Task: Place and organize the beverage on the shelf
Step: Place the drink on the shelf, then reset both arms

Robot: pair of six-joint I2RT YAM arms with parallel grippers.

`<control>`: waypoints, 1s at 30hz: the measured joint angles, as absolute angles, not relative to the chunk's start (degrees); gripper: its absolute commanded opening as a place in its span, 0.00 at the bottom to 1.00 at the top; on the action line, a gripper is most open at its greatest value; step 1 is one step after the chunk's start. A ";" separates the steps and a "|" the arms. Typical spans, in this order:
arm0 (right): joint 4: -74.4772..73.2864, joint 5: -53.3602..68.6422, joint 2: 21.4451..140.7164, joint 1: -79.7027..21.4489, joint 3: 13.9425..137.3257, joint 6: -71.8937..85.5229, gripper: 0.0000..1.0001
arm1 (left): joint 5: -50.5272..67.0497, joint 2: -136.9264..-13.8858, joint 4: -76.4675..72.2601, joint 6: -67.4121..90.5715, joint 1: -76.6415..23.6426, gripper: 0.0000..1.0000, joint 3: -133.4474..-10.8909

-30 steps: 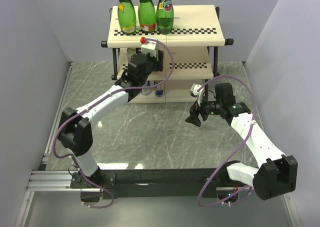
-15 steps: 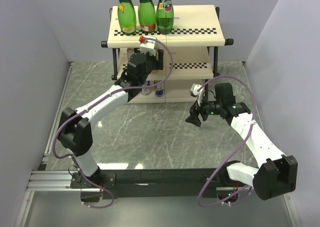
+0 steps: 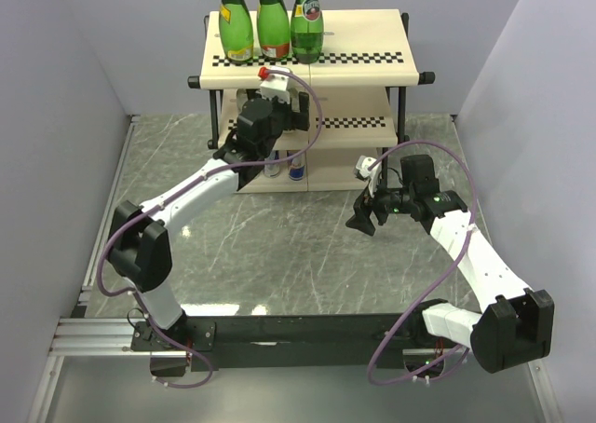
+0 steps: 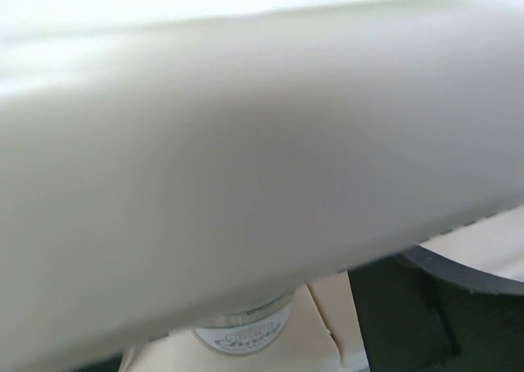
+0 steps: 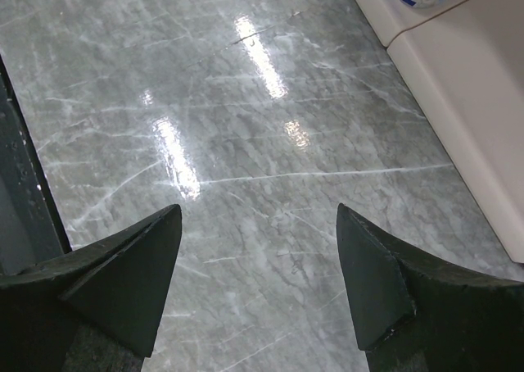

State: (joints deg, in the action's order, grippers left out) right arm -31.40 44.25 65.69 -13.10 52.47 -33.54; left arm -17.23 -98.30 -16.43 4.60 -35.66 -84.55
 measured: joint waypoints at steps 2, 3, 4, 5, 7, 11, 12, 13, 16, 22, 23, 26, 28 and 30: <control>-31.40 44.25 65.69 -13.06 52.47 -33.54 0.82 | -16.93 -97.78 -16.43 5.23 -35.66 0.99 -83.99; -31.40 44.25 65.69 -13.06 52.47 -33.54 0.82 | -16.82 -97.32 -16.40 5.43 -35.66 0.99 -83.55; -31.40 44.25 65.69 -13.08 52.47 -33.54 0.82 | -16.60 -96.49 -16.36 5.72 -35.66 1.00 -82.78; -31.40 44.25 65.69 -13.06 52.47 -33.54 0.82 | -16.40 -95.72 -16.03 6.11 -35.66 0.99 -82.21; -31.40 44.27 65.69 -13.06 52.47 -33.54 0.82 | -16.08 -94.39 -15.53 6.79 -35.66 1.00 -81.19; -31.40 44.25 65.69 -13.06 52.47 -33.54 0.82 | -15.20 -92.18 -14.46 7.84 -35.70 0.99 -79.53; -31.38 44.25 65.69 -13.06 52.47 -33.54 0.82 | -14.92 -91.55 -14.20 7.97 -35.70 0.99 -78.98; -31.38 44.25 65.69 -13.06 52.47 -33.54 0.82 | -14.81 -90.87 -13.85 8.23 -35.70 1.00 -78.61; -31.38 44.25 65.69 -13.04 52.47 -33.54 0.82 | -14.39 -89.38 -12.91 8.56 -35.73 0.99 -78.00; -31.38 44.18 65.69 -12.88 52.47 -33.54 0.82 | -12.95 -84.60 -13.69 8.45 -35.73 0.99 -78.00; -31.38 44.18 65.69 -12.86 52.47 -33.54 0.82 | -12.40 -83.61 -13.78 8.45 -35.73 1.00 -77.93; -31.38 44.16 65.69 -12.80 52.47 -33.54 0.82 | -9.76 -80.36 -14.02 8.47 -35.70 1.00 -75.92; -31.38 44.14 65.69 -12.71 52.47 -33.54 0.82 | -7.44 -77.65 -13.91 8.40 -35.70 0.99 -73.01; -31.35 44.03 65.67 -12.58 52.47 -33.54 0.82 | -5.39 -74.83 -13.67 8.25 -35.73 1.00 -69.71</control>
State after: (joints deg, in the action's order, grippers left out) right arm -31.35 44.03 65.67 -12.58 52.47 -33.54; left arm -5.39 -74.83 -13.67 8.25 -35.73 -69.71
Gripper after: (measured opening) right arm 0.822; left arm 0.995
